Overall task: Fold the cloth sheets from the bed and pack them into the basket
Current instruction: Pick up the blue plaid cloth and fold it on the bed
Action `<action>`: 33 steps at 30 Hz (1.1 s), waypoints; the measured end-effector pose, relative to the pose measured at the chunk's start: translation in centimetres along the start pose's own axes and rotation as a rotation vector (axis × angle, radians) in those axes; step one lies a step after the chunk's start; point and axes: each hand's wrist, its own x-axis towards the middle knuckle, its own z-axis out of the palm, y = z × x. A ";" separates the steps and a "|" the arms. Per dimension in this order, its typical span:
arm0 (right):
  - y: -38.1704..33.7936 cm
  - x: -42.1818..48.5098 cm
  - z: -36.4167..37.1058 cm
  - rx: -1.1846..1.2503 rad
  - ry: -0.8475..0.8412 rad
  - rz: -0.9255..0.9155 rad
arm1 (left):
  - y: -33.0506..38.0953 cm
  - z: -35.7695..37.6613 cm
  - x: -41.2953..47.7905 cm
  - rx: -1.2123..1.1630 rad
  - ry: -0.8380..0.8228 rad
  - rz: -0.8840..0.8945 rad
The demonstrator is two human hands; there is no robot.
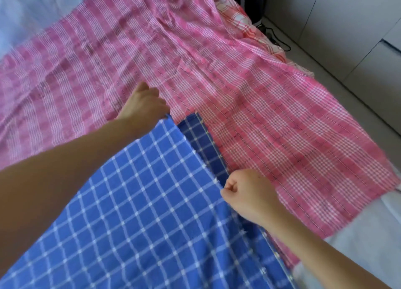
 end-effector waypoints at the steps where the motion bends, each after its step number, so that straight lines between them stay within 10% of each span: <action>1: 0.5 -0.1 -1.2 0.010 0.007 0.010 | -0.2 -0.4 0.8 -0.041 0.073 0.006; 9: 2.1 2.5 -0.6 -0.107 -0.008 0.096 | 2.9 1.1 7.0 0.057 -0.209 -0.189; 16: 2.4 3.1 0.6 -0.219 -0.043 0.186 | 5.5 4.0 6.9 -0.814 -0.140 -0.626; 25: 3.3 0.1 0.0 -0.157 0.102 0.042 | 4.9 3.3 5.3 -0.728 -0.416 -0.568; 33: 7.4 -10.5 -0.1 -0.027 0.157 0.089 | 7.8 -3.4 -1.0 -0.676 -0.150 -0.424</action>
